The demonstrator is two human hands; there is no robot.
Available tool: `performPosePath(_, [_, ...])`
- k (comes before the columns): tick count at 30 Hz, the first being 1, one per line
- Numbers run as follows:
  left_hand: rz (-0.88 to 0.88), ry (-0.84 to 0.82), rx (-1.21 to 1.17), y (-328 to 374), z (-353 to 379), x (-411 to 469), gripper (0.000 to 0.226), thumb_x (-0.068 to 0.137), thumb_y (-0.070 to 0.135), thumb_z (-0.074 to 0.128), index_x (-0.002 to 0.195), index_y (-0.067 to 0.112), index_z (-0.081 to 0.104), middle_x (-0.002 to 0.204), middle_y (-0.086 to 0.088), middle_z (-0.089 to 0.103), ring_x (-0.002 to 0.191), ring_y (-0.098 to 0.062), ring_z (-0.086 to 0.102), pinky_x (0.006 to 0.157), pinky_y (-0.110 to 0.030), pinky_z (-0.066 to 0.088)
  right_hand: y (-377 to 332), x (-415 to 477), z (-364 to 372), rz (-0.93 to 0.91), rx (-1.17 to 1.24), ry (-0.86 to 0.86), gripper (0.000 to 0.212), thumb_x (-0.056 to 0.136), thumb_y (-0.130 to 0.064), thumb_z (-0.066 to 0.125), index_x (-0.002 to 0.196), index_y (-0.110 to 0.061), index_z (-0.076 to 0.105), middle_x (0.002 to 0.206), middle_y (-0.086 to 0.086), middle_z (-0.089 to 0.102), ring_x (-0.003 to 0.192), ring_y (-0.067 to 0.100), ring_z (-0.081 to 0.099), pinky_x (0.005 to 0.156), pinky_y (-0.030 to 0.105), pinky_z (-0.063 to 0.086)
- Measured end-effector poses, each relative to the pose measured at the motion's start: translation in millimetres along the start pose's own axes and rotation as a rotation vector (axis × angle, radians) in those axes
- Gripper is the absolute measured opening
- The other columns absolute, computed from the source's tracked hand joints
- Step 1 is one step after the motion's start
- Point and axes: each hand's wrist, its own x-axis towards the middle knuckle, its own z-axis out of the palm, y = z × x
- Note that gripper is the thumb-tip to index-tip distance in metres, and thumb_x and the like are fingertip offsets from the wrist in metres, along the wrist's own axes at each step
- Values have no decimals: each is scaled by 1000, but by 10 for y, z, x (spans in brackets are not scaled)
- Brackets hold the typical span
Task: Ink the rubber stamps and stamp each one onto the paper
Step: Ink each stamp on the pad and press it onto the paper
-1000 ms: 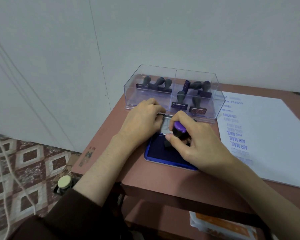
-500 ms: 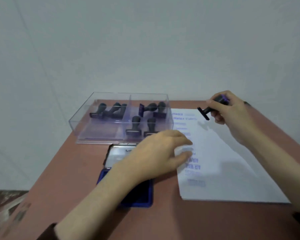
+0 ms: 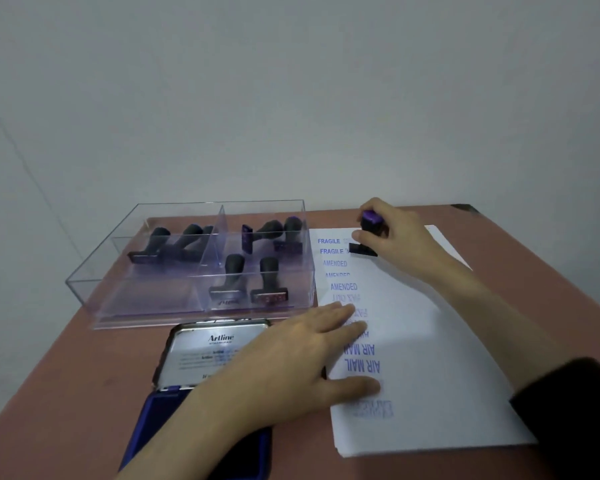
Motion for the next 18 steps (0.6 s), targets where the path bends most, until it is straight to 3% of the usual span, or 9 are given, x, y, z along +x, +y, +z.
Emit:
performPosePath(11, [-21, -3, -11, -13, 23, 7, 74, 84, 66, 40, 146, 34, 19, 156, 16, 7, 140, 3, 2, 103, -7, -3, 29, -6, 53, -3, -18, -79, 11, 86, -23, 63, 92, -20, 55, 76, -4, 57, 61, 8, 46, 55, 11, 36])
performPosePath(18, [-22, -11, -15, -15, 17, 14, 74, 83, 67, 39, 147, 35, 16, 156, 17, 5, 139, 3, 1, 105, -10, 0, 1, -25, 70, 0, -77, -114, 11, 88, -19, 58, 88, -18, 47, 73, 0, 55, 61, 16, 46, 56, 24, 38])
